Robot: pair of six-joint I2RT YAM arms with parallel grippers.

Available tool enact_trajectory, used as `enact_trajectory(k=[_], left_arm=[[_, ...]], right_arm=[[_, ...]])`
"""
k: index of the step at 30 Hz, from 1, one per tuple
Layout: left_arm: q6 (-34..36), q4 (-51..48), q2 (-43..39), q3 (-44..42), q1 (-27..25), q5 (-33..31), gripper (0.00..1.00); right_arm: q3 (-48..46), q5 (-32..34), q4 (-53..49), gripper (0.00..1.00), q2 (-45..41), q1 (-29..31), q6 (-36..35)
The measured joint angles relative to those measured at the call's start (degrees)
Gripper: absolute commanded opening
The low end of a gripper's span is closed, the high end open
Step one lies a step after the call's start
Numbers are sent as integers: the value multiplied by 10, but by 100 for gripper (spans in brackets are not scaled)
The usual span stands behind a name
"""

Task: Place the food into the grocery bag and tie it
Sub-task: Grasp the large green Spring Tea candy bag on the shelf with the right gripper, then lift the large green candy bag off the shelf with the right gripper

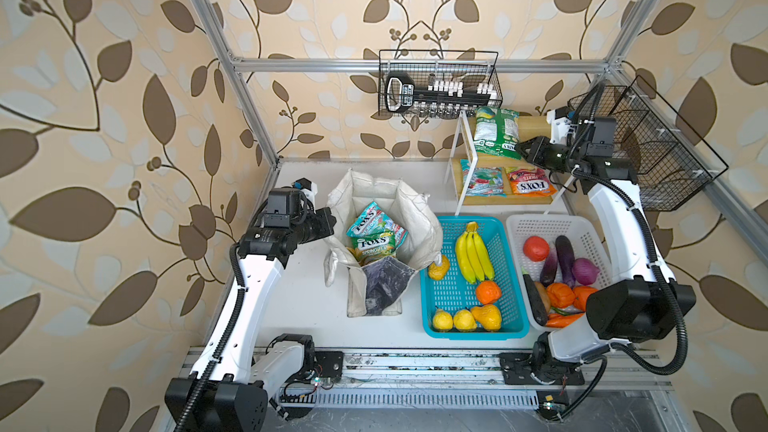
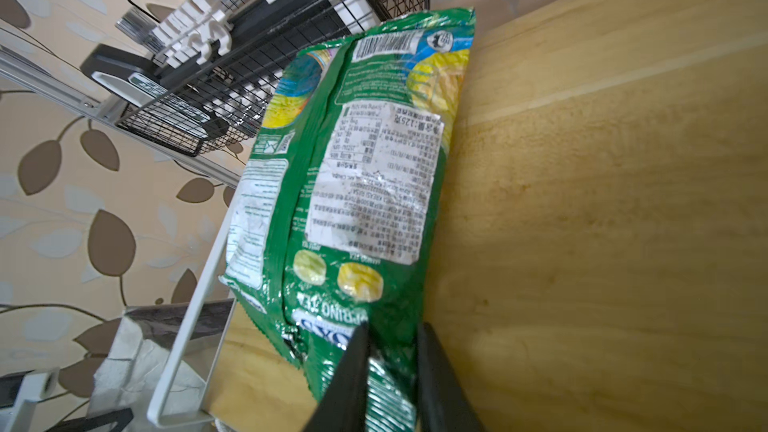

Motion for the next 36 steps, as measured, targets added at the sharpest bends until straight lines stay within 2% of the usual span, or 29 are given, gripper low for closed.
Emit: enact_trajectory(k=[7,16,18,19,20,21,30,36], left_arm=[[0,0,6,0,0,-5,0],[0,0,9,0,0,-11,0],[0,0,9,0,0,-11,0],[0,0,9,0,0,-11,0],[0,0,9,0,0,-11,0],[0,0,9,0,0,-11,0],[0,0,9,0,0,-11,0],[0,1,9,0,-3,-11,0]], right_arm=[[-19,-7,16,0,-13,1,11],[-69,15,-5,1,-120,2,14],[-69,16,-7,7,-130,2,14],[-70,17,-7,16,-132,2,14],[-74,16,-7,30,-132,2,15],[-82,17,-5,37,-133,1,15],[-122,12,12,54,-133,0,31],[-186,12,46,54,-165,10,54]])
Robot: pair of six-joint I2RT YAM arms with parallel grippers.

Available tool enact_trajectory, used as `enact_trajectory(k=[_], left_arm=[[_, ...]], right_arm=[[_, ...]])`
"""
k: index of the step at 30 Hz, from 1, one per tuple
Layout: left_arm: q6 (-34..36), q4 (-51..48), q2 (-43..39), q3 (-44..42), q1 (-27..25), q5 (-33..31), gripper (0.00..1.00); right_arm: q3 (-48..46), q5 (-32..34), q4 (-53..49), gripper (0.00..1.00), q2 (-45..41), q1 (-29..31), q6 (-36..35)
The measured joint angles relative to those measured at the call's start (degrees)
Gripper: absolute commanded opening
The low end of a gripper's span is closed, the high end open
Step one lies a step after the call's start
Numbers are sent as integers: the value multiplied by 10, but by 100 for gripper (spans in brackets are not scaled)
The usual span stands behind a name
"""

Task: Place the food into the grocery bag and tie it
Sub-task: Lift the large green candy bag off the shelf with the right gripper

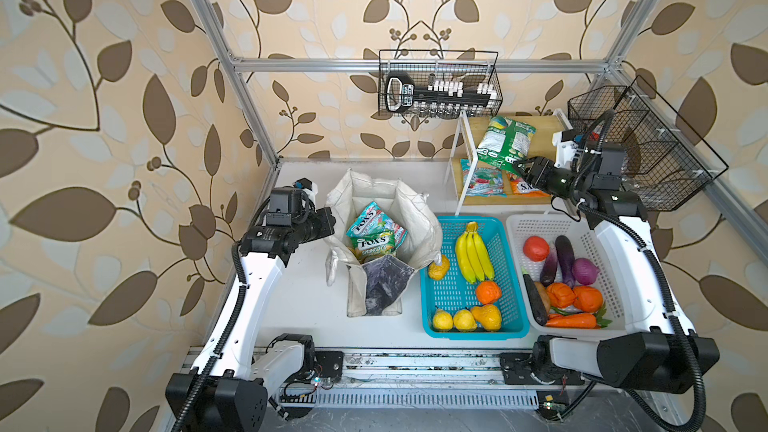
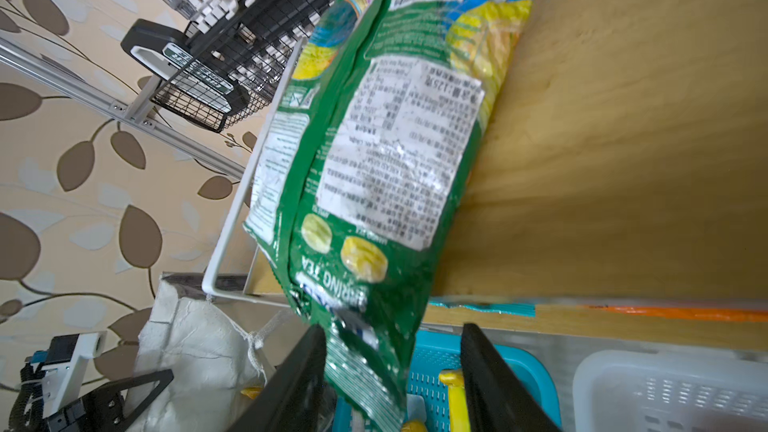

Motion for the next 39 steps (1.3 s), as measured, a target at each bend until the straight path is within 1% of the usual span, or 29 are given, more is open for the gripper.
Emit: enact_trajectory(k=[3,7,11,13,15,16,20,22,33,39], left_arm=[[0,0,0,0,0,0,0],[0,0,0,0,0,0,0],[0,0,0,0,0,0,0],[0,0,0,0,0,0,0],[0,0,0,0,0,0,0],[0,0,0,0,0,0,0],[0,0,0,0,0,0,0],[0,0,0,0,0,0,0],[0,0,-2,0,0,0,0],[0,0,-4,0,0,-1,0]], right_arm=[[-20,-5,22,53,-7,3,12],[-36,-18,65,48,-8,4,27],[-44,-33,102,33,-8,3,40],[-45,-40,112,24,-8,2,44],[-45,-44,118,12,-8,1,48],[-45,-46,120,8,-8,1,48],[-41,-49,117,1,-8,1,47],[-30,-49,109,0,-8,1,45],[79,-49,77,0,-8,2,38],[115,-46,54,0,-20,21,39]])
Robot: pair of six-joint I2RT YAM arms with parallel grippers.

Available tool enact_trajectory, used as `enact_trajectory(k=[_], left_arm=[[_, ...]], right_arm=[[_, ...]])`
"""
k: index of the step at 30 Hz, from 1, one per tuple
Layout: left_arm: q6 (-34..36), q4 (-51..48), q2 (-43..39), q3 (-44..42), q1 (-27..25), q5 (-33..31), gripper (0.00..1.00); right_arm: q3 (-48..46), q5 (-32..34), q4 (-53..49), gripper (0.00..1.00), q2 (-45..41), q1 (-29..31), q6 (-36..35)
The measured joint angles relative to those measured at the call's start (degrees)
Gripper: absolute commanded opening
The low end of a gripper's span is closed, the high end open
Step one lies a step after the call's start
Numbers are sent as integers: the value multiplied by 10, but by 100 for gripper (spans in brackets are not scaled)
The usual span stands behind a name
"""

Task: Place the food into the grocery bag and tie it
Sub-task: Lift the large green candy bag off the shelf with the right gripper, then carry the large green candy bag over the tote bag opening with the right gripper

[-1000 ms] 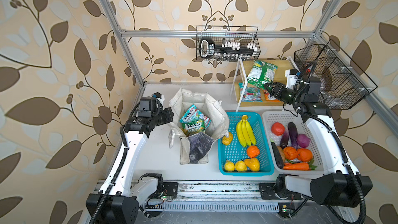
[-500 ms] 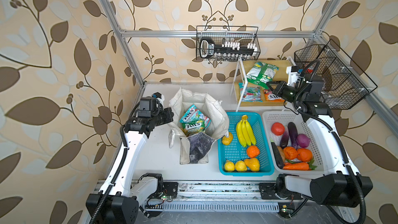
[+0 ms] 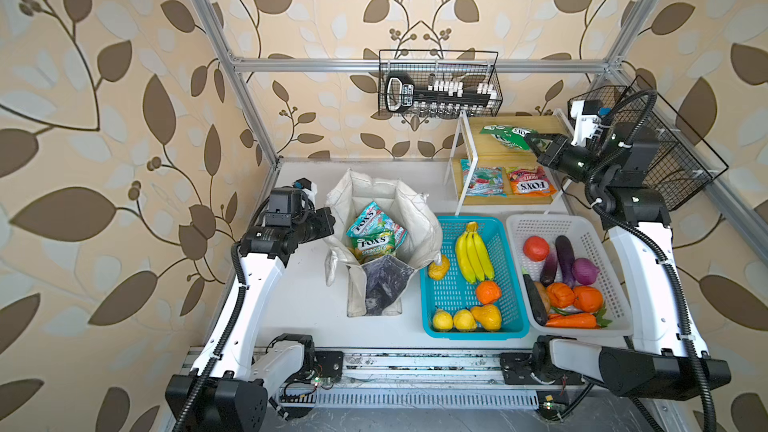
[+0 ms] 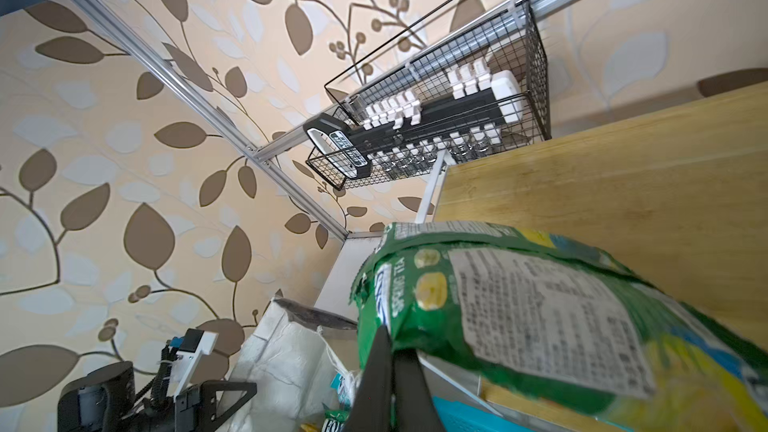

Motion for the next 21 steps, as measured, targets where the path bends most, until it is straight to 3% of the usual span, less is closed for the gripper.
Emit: enact_trajectory(k=[6,11,21], left_arm=[[0,0,-1,0,0,0,0],[0,0,-1,0,0,0,0],[8,0,-13,-2,0,12,0]], right_arm=[[0,19,-29,0,-68,39,-3],[0,52,-47,0,-123,109,-13],[-16,204,-102,0,-146,363,-37]])
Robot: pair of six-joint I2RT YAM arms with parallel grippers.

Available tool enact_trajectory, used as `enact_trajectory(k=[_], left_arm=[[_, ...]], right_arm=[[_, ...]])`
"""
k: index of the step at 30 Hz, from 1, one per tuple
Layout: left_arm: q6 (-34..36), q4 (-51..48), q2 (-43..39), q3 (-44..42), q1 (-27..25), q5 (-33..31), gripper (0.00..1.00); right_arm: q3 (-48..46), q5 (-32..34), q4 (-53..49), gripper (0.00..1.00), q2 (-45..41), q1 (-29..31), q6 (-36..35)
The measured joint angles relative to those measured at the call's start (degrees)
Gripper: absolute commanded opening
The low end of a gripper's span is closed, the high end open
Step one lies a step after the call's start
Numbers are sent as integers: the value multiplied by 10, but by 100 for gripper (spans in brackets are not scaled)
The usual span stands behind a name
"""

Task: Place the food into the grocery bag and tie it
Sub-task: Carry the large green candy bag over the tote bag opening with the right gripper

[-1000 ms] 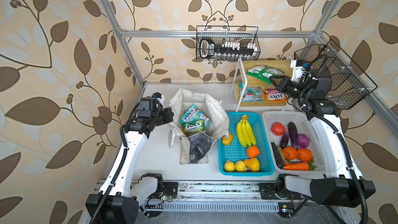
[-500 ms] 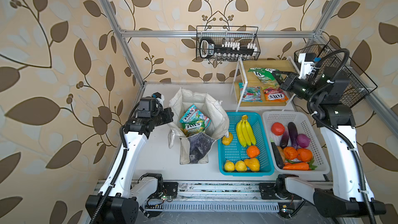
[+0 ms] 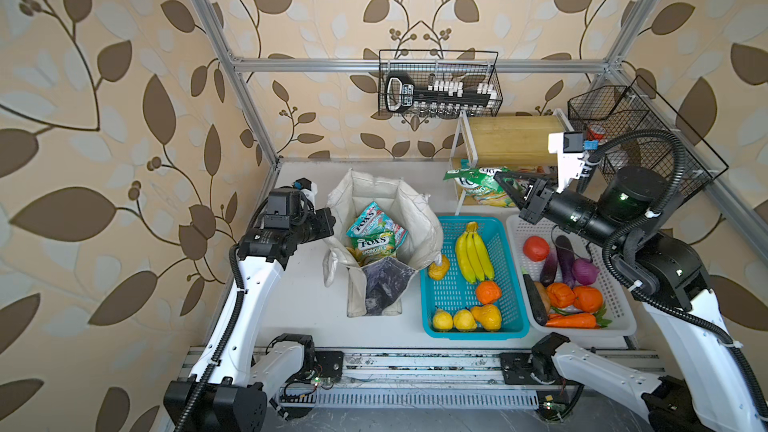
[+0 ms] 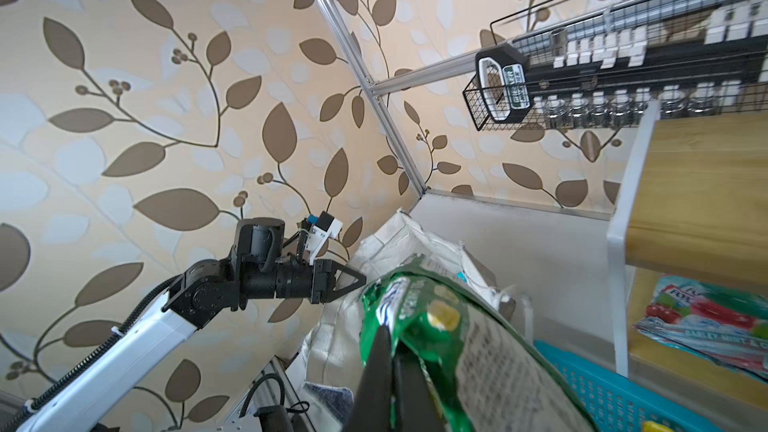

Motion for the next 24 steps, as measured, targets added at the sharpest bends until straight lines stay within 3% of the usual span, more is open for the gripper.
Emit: enact_trajectory(k=[9,24], left_arm=[[2,0,0,0,0,5,0],[4,2,-4,-2,-4,15,0]], right_arm=[[-52,85,29,0,61,162,4],[-78,96,107,0,168,240,33]])
